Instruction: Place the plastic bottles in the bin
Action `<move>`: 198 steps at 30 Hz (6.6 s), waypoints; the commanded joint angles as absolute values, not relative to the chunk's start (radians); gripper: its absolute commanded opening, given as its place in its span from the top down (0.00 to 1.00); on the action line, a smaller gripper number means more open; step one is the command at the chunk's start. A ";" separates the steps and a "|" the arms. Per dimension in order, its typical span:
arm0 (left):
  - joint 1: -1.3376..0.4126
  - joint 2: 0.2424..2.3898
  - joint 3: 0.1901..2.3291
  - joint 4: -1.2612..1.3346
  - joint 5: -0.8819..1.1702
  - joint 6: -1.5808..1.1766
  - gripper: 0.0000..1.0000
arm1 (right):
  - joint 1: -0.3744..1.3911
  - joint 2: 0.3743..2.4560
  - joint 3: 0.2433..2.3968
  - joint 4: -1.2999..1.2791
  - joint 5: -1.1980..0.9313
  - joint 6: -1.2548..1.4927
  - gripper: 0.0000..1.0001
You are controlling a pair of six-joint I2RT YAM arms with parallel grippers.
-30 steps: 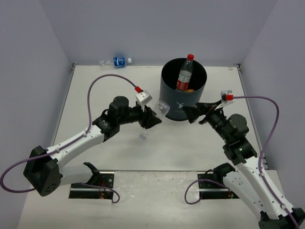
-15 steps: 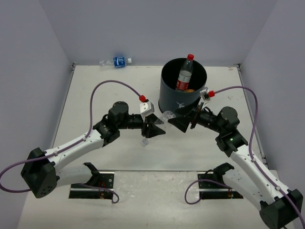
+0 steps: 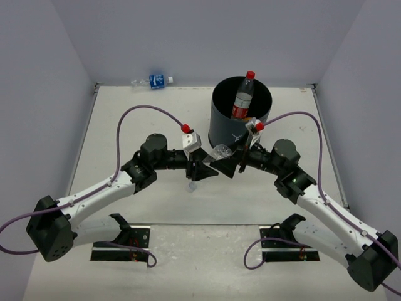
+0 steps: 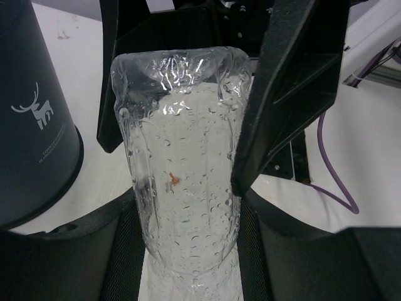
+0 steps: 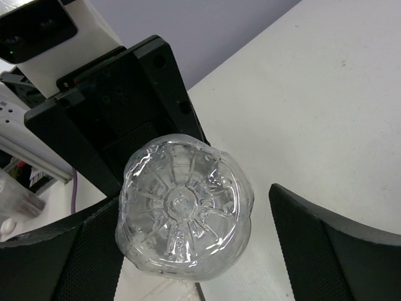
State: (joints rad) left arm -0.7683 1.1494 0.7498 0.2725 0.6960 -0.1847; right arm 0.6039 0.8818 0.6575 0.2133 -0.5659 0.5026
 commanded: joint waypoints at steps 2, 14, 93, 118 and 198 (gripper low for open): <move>-0.775 1.115 0.762 0.339 0.694 -0.209 0.85 | 0.610 0.890 0.689 0.300 -0.527 0.491 0.31; -0.778 1.114 0.764 0.305 0.654 -0.204 0.00 | 0.610 0.845 0.677 0.304 -0.379 0.492 1.00; 0.037 2.675 2.207 0.119 0.113 -1.363 0.00 | 0.313 1.278 1.443 0.095 0.451 0.121 0.01; -0.020 2.924 2.456 0.383 -0.210 -1.501 0.29 | 0.308 0.969 1.158 0.193 0.592 0.016 0.01; -0.459 0.883 0.674 0.566 0.745 -0.688 1.00 | 0.834 1.209 1.071 0.114 -0.518 0.181 0.03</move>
